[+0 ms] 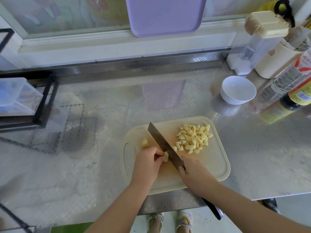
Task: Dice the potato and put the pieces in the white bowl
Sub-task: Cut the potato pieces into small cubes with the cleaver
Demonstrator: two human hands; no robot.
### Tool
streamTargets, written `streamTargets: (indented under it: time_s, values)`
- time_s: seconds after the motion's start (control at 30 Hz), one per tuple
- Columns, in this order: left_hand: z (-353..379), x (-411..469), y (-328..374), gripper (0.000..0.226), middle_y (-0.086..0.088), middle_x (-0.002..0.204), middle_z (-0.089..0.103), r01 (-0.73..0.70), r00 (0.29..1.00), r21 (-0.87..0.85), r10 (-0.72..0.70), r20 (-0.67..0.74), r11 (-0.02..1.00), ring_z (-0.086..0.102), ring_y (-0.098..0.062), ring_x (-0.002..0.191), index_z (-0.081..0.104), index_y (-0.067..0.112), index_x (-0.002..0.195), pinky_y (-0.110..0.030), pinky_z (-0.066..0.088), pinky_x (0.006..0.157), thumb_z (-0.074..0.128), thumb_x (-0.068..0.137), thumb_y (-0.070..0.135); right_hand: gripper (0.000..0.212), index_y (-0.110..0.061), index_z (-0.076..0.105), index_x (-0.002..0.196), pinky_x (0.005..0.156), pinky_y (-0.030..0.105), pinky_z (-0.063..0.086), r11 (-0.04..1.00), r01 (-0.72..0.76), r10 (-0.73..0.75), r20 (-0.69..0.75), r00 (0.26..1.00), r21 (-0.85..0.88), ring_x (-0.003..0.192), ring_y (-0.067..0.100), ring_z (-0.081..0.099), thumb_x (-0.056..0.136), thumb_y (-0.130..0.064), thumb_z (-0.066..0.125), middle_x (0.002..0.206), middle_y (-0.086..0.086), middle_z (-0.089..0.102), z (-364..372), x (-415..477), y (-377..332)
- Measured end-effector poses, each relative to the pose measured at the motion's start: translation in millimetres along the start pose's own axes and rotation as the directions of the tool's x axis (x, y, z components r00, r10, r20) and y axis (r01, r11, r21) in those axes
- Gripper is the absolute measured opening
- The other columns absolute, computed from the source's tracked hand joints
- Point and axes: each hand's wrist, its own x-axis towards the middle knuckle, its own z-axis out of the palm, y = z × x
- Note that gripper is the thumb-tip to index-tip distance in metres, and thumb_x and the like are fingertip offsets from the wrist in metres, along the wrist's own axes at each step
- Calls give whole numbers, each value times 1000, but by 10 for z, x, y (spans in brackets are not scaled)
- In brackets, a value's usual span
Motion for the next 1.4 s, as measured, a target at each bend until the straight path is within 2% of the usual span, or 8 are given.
streamTargets:
  time_s: [0.23, 0.37, 0.5, 0.67, 0.8, 0.93, 1.1, 1.4]
  values:
    - [-66, 73, 8, 5, 17, 90, 68, 51, 996, -40, -48, 71, 998, 60, 4, 84, 72, 23, 94, -10, 44, 73, 71, 88, 23, 22, -26, 44, 82, 62, 24, 45, 996, -71, 77, -114, 990, 62, 64, 9, 51, 104, -25, 41, 75, -3, 54, -17, -24, 35]
    - [-108, 145, 3, 10, 15, 91, 68, 74, 994, -16, -73, 84, 997, 63, -5, 83, 71, 25, 98, -19, 48, 74, 64, 93, 19, 31, -30, 37, 74, 56, 19, 38, 997, -78, 79, -80, 994, 17, 61, 7, 50, 104, -24, 40, 73, -4, 53, -122, -33, 56]
    - [-87, 122, 40, 17, 10, 100, 69, 16, 999, 80, -14, -31, 997, 63, -7, 91, 70, 22, 108, -21, 48, 81, 59, 96, 18, 25, -26, 45, 78, 62, 23, 46, 996, -86, 86, -59, 995, 16, 63, 9, 53, 103, -24, 41, 75, -2, 57, -131, -38, 90]
    - [1, 17, 22, 20, 12, 94, 60, -32, 998, 82, 36, -44, 996, 59, -2, 81, 66, 27, 104, -21, 53, 75, 73, 85, 29, 20, -19, 54, 88, 71, 30, 54, 996, -83, 85, -58, 995, 35, 70, 13, 60, 103, -25, 41, 80, 1, 62, -108, -39, 112]
    - [44, 67, 15, 15, 9, 94, 60, -51, 997, 110, 57, -57, 993, 59, -5, 79, 69, 21, 102, -26, 53, 77, 71, 88, 24, 22, -23, 50, 85, 65, 26, 49, 999, -43, 42, -72, 996, -1, 67, 11, 57, 104, -26, 41, 76, -2, 59, -125, -65, 106]
    - [28, 102, 10, 8, 10, 87, 67, -58, 995, 88, 65, -78, 994, 62, -4, 79, 71, 21, 93, -27, 54, 75, 72, 87, 27, 17, -24, 48, 90, 66, 31, 51, 998, 11, -17, -97, 995, -58, 66, 11, 55, 104, -28, 39, 75, -5, 54, -135, -72, 92]
    - [52, 86, -47, 7, 11, 86, 64, -121, 987, 136, 134, -87, 983, 59, -6, 76, 70, 21, 87, -31, 54, 71, 75, 84, 25, 11, -27, 43, 94, 65, 32, 49, 993, 70, -81, -114, 990, -97, 69, 15, 55, 104, -28, 38, 73, -7, 50, -107, -77, 73]
    - [62, 77, -111, 6, 12, 91, 63, -186, 975, 129, 199, -98, 974, 61, -7, 77, 70, 22, 86, -34, 56, 69, 75, 83, 21, 16, -24, 51, 108, 63, 33, 49, 981, 110, -127, -99, 987, -161, 72, 18, 59, 104, -29, 36, 75, -4, 53, -130, -73, 102]
